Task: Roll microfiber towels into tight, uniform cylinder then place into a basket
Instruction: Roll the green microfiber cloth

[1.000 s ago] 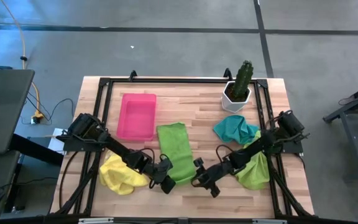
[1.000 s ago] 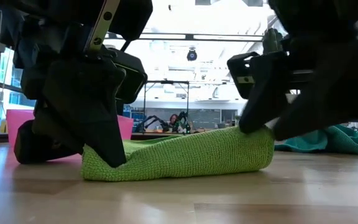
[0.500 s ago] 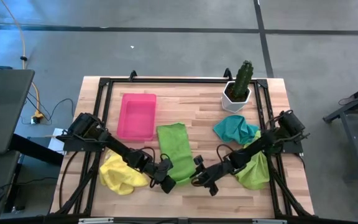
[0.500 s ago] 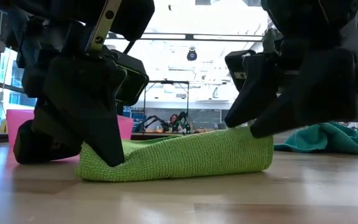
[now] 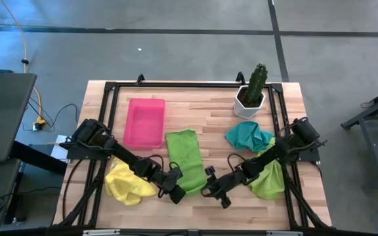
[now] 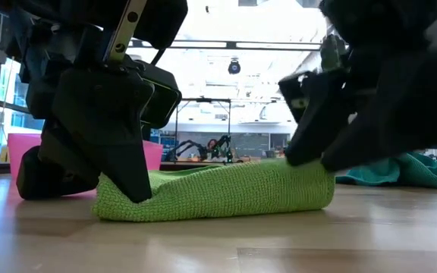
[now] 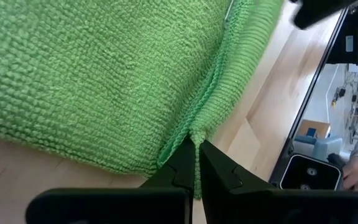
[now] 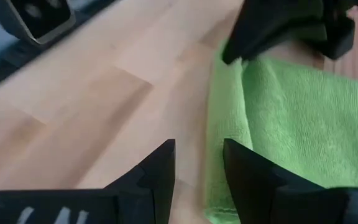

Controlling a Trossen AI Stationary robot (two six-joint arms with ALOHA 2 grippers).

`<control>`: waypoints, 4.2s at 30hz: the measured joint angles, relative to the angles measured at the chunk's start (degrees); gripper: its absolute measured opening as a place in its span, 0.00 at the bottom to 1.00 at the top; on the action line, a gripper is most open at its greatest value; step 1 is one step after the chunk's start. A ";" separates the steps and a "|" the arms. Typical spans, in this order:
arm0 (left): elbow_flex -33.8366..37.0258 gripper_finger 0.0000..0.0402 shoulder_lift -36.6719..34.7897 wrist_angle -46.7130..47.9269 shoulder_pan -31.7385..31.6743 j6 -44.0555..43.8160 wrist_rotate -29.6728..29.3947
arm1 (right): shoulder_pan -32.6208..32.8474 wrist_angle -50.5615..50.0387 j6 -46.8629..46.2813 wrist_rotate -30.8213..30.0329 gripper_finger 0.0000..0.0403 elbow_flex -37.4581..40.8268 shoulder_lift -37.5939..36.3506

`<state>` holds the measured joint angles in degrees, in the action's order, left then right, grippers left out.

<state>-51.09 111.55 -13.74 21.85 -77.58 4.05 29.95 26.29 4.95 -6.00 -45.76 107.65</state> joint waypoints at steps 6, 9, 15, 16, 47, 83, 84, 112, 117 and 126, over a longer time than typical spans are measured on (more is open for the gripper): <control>0.00 0.00 0.00 0.00 0.00 0.04 -0.19 | -0.73 0.10 0.58 -4.03 0.32 0.02 0.86; 0.00 0.00 0.00 0.00 0.00 0.11 -0.21 | -0.71 -0.24 2.48 -5.50 0.32 0.02 0.86; 0.00 0.01 0.00 -0.02 0.00 0.16 -0.24 | -0.71 -2.42 2.86 -4.87 0.32 0.02 0.86; 0.00 0.01 0.00 -0.02 0.00 0.15 -0.25 | -0.71 -2.84 2.89 -4.89 0.32 0.02 0.86; 0.09 0.05 -3.41 -5.68 -0.77 12.48 5.71 | -2.42 -8.74 -8.30 -0.77 0.02 -0.15 0.62; -0.02 0.21 -12.12 -1.19 6.24 45.04 -18.40 | -11.74 -4.66 -43.98 30.56 0.01 -0.02 0.58; -0.02 0.25 -11.77 -1.46 6.23 45.04 -18.65 | -11.94 -4.66 -43.98 30.51 0.01 -0.02 0.58; -2.97 0.46 4.59 -14.40 10.05 43.25 -21.64 | -12.06 -4.68 -43.54 28.65 0.01 0.00 0.58; -4.29 0.46 5.12 -10.94 10.60 46.32 -25.74 | -12.07 -4.67 -43.50 28.63 0.01 0.00 0.58; -6.62 0.46 4.76 -1.83 10.45 47.95 -26.96 | -12.06 -4.66 -43.51 28.55 0.01 0.00 0.58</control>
<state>-57.72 116.31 -15.57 32.29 -29.63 -22.92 17.89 21.63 -38.56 22.55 -45.76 108.22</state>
